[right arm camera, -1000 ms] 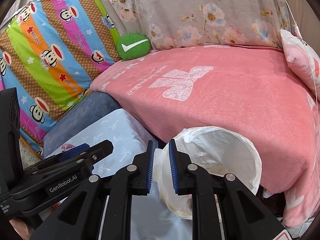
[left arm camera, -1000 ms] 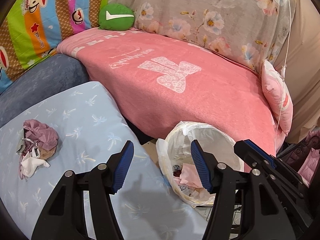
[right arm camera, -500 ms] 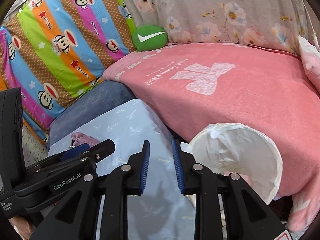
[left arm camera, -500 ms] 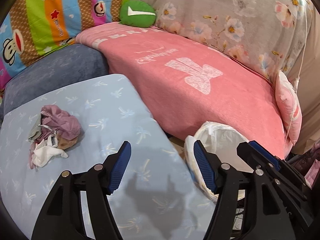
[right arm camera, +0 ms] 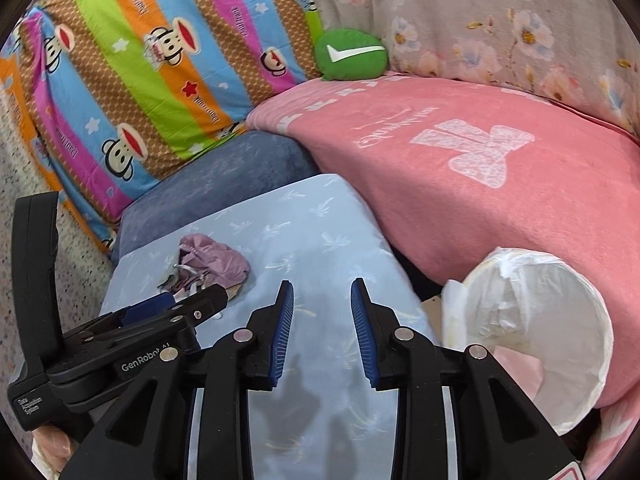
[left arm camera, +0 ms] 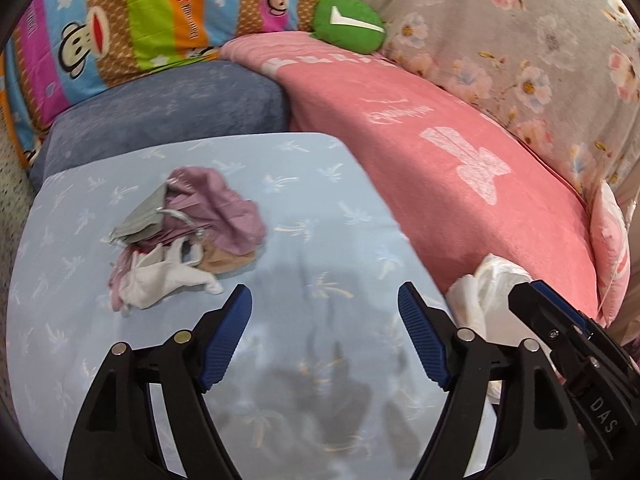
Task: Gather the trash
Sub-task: 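Move both tools back to the grey pouch and purple bag on the table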
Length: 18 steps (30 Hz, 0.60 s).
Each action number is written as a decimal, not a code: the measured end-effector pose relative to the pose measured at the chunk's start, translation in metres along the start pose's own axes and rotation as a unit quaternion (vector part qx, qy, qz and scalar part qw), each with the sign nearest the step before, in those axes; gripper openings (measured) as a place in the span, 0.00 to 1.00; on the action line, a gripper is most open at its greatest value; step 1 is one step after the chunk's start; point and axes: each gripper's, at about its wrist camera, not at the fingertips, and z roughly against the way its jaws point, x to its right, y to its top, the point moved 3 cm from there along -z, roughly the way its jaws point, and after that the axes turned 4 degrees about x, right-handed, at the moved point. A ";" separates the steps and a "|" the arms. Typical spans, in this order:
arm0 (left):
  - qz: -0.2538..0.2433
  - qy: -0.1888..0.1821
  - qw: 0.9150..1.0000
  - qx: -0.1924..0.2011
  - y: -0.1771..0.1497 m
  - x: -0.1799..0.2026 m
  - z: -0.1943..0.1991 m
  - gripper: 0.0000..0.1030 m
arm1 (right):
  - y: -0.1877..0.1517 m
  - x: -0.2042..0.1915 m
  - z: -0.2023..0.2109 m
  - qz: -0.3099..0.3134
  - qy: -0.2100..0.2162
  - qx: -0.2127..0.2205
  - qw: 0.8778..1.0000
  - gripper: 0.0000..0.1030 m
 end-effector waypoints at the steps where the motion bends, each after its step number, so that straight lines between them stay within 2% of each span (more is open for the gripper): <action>1: 0.005 0.004 1.000 -0.001 -0.001 -0.008 0.000 0.72 | -0.001 -0.006 -0.004 0.003 0.002 -0.003 1.000 0.30; 6: 0.033 0.025 0.999 -0.006 -0.002 -0.048 -0.003 0.73 | -0.003 -0.038 -0.025 0.021 0.016 -0.018 0.999 0.30; 12: 0.066 0.056 0.996 -0.008 0.001 -0.096 -0.007 0.82 | -0.002 -0.071 -0.056 0.038 0.029 -0.033 0.998 0.31; 18: 0.087 0.075 0.993 -0.014 0.012 -0.134 -0.021 0.83 | 0.000 -0.096 -0.090 0.051 0.042 -0.049 0.997 0.34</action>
